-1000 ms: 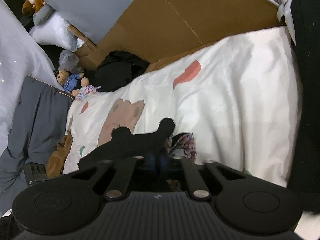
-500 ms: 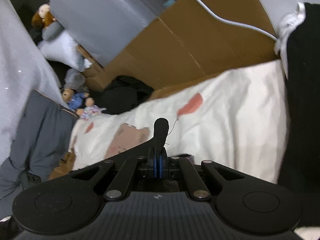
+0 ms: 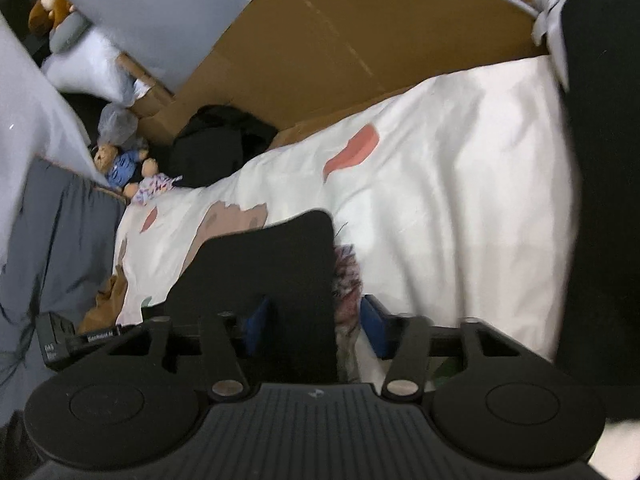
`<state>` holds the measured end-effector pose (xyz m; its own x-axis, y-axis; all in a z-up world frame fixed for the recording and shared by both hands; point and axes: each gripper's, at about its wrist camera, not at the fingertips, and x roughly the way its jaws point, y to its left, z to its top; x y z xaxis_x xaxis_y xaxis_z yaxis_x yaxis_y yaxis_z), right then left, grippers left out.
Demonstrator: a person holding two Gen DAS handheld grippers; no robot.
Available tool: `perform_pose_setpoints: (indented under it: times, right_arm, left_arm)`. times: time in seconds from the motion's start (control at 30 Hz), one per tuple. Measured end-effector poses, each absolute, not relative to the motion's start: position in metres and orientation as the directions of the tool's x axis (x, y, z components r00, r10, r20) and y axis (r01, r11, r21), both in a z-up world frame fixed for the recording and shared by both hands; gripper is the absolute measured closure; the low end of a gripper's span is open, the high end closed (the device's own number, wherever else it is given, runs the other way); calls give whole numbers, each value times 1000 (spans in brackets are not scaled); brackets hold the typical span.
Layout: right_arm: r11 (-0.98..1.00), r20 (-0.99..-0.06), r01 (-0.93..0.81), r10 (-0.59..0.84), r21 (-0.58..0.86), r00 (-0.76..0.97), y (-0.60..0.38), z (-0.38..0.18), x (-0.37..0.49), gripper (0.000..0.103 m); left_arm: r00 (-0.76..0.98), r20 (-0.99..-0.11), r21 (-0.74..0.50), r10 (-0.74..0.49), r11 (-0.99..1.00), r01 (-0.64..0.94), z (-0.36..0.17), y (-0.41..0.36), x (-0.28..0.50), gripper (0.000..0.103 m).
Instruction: Fold clothes
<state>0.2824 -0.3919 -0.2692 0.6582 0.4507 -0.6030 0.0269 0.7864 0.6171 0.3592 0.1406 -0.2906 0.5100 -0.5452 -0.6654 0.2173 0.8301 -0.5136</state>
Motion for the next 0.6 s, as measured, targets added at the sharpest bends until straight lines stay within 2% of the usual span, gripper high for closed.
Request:
perform_pose_setpoints:
  times: [0.1,0.13,0.17,0.2,0.23,0.27,0.3,0.37,0.4,0.6]
  right_arm:
    - [807,-592,38,399,589,700,-396,-261,279,101]
    - [807,-586,42,392,590,709,-398,-259,278,101]
    - [811,-585,38,388,584,712,-398,-256,279,100]
    - [815,-584,33,384,578,715,-398,-254,279,99]
    - [817,-586,34,383,575,714,-398,-253,280,97]
    - [817,-587,34,383,575,714,-398,-251,280,96]
    - [818,-586,35,382,575,714,-397,-249,280,92]
    - [820,-584,37,374,571,720,-397,-242,277,74]
    - [817,-577,40,370,575,728,-398,-239,275,63]
    - [812,-566,49,361,581,741,-403,-223,254,61]
  left_arm:
    - [508,-684,-489,-523,846,213,-288,137,358,94]
    - [502,-694,-482,-516,851,208,-288,135,358,92]
    - [499,-705,-474,-504,858,197,-288,133,359,82]
    - [498,-716,-467,-490,866,181,-287,132,359,78]
    - [501,-726,-458,-471,875,159,-286,132,358,68]
    - [507,-736,-448,-448,884,131,-283,132,356,63]
    - [516,-734,-451,-442,885,118,-280,133,352,61]
    - [523,-729,-458,-442,883,107,-269,134,340,56]
    - [523,-730,-456,-439,884,105,-267,133,337,56]
    - [515,-757,-423,-402,902,83,-246,126,307,56]
